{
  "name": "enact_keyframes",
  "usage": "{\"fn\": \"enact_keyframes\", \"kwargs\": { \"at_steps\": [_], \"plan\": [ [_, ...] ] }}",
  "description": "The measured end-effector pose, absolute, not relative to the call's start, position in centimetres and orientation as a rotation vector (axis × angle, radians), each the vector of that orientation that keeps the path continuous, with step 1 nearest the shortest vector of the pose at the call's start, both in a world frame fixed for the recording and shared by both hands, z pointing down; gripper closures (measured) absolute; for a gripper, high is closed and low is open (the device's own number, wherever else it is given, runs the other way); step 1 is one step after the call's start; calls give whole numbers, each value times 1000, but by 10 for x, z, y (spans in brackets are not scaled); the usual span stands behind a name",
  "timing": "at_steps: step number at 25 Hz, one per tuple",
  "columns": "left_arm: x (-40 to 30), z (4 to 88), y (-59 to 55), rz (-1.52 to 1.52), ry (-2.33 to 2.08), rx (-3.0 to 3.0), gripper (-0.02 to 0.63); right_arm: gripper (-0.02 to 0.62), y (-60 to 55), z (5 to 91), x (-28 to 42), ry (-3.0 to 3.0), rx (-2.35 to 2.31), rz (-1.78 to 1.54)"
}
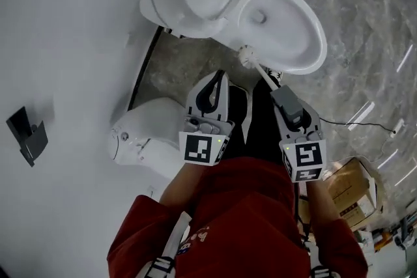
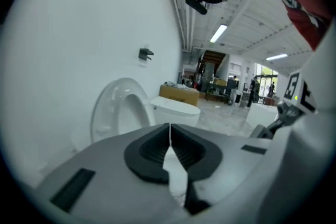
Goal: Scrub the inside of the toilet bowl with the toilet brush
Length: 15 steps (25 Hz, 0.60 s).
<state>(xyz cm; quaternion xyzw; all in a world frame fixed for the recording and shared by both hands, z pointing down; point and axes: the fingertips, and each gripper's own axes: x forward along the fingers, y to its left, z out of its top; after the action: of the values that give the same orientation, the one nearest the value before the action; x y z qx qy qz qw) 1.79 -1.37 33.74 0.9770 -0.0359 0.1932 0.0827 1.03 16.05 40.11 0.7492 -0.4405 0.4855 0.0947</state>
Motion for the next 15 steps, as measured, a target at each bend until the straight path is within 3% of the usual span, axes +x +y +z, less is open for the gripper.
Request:
{"fn": "enact_keyframes", "kwargs": {
  "at_steps": [7,15],
  "plan": [
    [106,382,69,657,54,2903,611,428,254,480,97,-1066,2356,1464],
    [126,452,84,730,111,2838,611,428,297,574,145,-857,2195,1412]
  ]
}}
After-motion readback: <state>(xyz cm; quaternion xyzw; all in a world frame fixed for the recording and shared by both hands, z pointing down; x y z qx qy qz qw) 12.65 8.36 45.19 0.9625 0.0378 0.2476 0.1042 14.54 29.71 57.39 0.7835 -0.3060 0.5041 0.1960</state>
